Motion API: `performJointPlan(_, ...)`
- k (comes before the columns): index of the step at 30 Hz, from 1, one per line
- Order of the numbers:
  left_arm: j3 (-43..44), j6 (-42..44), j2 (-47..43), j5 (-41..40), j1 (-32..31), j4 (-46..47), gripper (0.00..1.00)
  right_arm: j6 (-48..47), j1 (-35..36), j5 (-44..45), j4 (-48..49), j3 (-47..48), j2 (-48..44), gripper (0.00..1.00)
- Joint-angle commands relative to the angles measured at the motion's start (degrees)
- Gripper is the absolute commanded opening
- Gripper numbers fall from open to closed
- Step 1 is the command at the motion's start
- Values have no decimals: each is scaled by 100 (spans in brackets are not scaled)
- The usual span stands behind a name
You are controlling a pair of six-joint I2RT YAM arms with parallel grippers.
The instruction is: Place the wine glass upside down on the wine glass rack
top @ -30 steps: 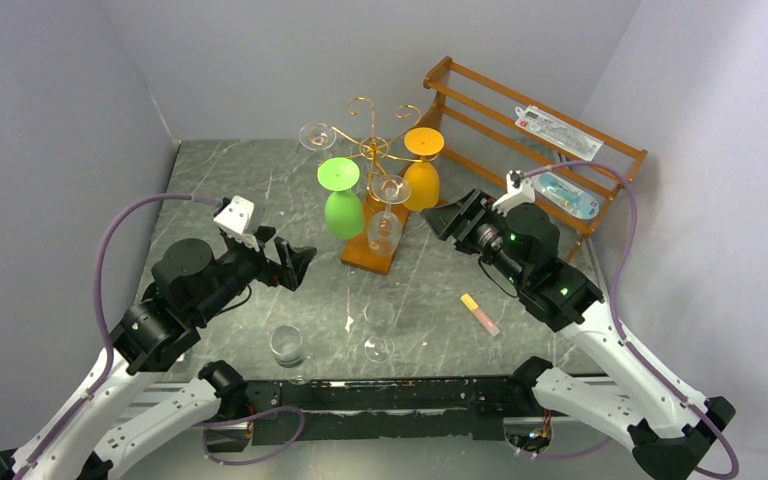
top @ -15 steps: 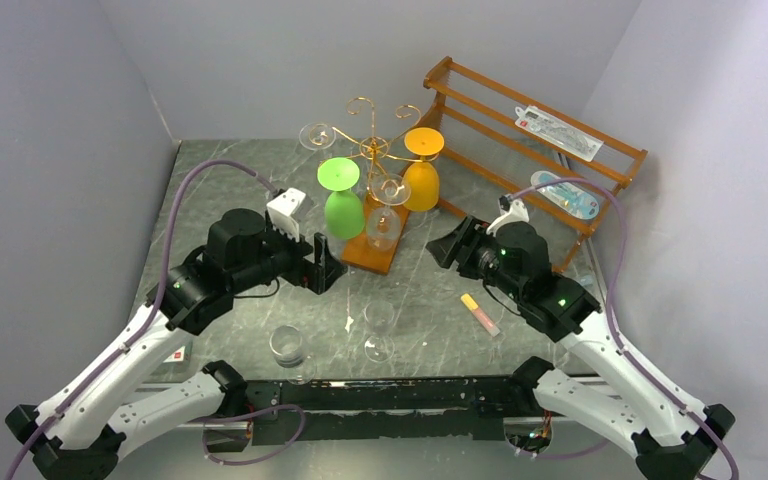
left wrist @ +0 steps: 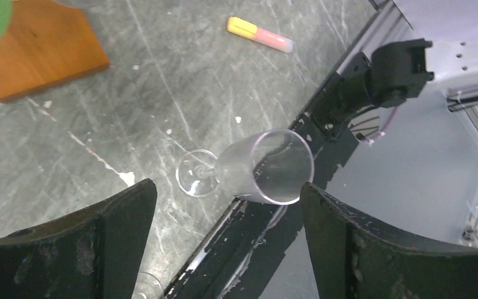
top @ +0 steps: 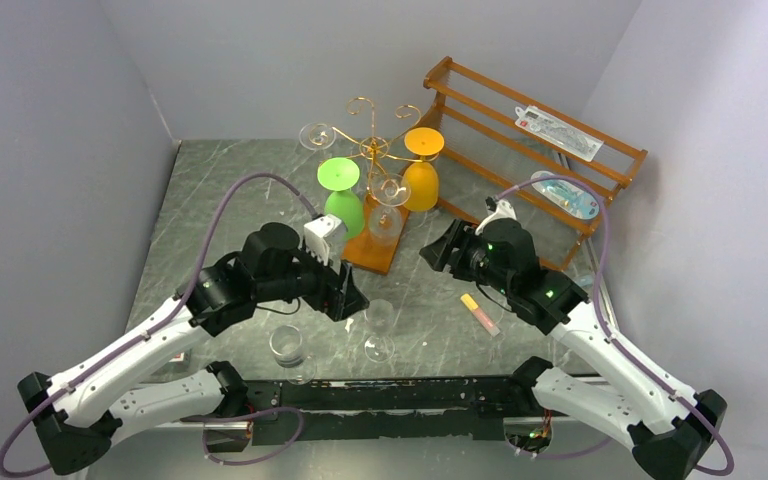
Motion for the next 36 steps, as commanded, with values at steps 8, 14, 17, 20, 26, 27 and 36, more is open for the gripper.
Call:
performJointPlan(8,48,136,458,362,-392,117,69,-52,-30,67,-20,-187,1,68)
performJointPlan(14,196,-57,688,-143,-875,85,59,14,-31,92,89,-286,-111,67)
performJointPlan(17,333,-24,849,-378,-1111,-39,57,75,-25,144,79,-297,-147,67)
performJointPlan(20,677,123,1089,-1101,-1381,-742,55,109,-24,224,47,-292,-227,66)
performJointPlan(26,1002,306,1206,-1406,-1438,-1154,46,136,-26,354,29,-327,-363,67)
performJointPlan(27,1020,318,1249,-1397,-1438,-1171,45,151,-27,363,14,-327,-366,67)
performJointPlan(36,1014,461,1526,-1232,-1455,-1274,31,337,-25,345,-54,-415,-464,67)
